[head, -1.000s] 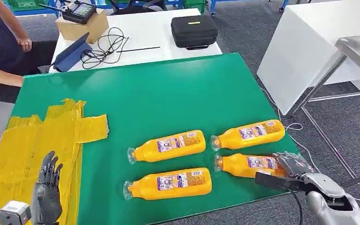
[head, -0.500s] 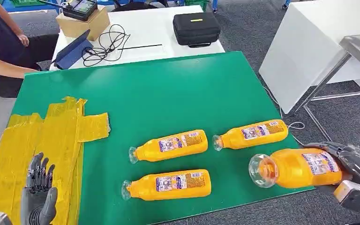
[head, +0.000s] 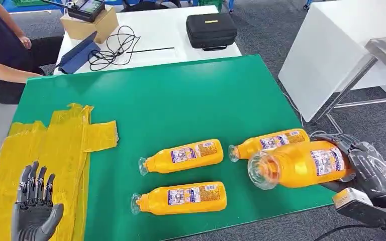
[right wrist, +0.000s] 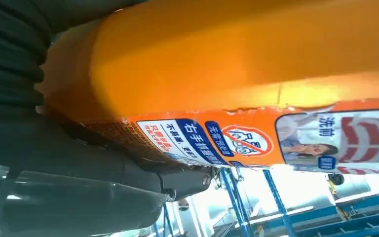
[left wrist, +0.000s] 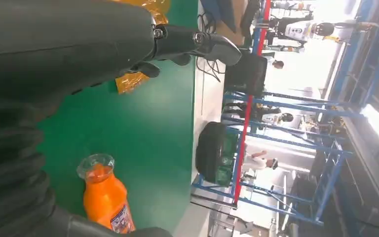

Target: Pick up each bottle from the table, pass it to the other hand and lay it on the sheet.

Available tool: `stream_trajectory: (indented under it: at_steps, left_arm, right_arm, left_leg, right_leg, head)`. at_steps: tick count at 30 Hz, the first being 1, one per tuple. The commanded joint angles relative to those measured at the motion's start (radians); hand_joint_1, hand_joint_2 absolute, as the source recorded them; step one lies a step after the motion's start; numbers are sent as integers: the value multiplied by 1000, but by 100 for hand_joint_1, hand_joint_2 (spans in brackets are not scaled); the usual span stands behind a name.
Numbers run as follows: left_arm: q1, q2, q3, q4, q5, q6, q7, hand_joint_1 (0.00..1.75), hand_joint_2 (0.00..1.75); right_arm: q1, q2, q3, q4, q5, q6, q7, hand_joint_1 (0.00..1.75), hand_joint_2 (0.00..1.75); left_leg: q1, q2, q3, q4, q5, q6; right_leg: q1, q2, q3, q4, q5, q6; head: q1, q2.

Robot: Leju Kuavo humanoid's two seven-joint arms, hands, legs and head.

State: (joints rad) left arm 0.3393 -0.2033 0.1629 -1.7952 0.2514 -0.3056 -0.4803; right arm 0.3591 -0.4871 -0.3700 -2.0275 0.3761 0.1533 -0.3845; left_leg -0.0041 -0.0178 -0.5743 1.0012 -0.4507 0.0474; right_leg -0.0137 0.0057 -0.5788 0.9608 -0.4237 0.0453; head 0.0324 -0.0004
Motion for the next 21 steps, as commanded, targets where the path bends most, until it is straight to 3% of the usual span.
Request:
stream_trajectory:
  at_steps: [1, 3, 6, 9, 15, 21]
  left_arm:
    - [-8, 9, 8, 4, 37, -41, -1, 0, 175]
    - [6, 20, -36, -21, 105, -71, 14, 0, 175]
    - [-17, 56, -141, -21, 125, -33, 22, 0, 175]
    - [-81, 92, -244, 10, 167, -6, 44, 0, 175]
    - [-208, 118, -328, 107, 262, 41, 81, 0, 175]
    - [-221, 138, -360, 105, 274, 71, 83, 0, 175]
  right_arm:
    - [-77, 61, 110, 41, -19, -6, 4, 175, 175]
    - [-155, 118, 227, 116, 23, -95, 27, 175, 175]
    - [-391, 271, 445, 338, 194, -329, 113, 175, 175]
    - [-536, 431, 566, 459, 195, -462, 167, 175, 175]
    - [-643, 577, 732, 584, 172, -495, 235, 175, 175]
    - [-723, 599, 715, 695, 45, -438, 232, 175, 175]
  left_leg:
    - [1, 3, 3, 0, -1, -2]
    - [1, 5, 4, -1, -1, -3]
    - [3, 11, 5, -3, -1, -3]
    - [4, 17, 6, -5, 0, -4]
    - [4, 17, 7, -3, 4, -6]
    - [6, 15, 4, -1, 5, -8]
  right_leg:
    - [1, 1, 2, -1, -1, -2]
    - [1, 3, 3, -2, 0, -2]
    - [3, 8, 5, -5, 3, -2]
    - [4, 14, 4, -6, 6, -3]
    - [4, 13, 1, -1, 6, -7]
    - [5, 11, -2, 3, 5, -7]
  head:
    - [0, 0]
    - [0, 0]
    - [0, 0]
    - [0, 0]
    - [0, 0]
    - [0, 0]
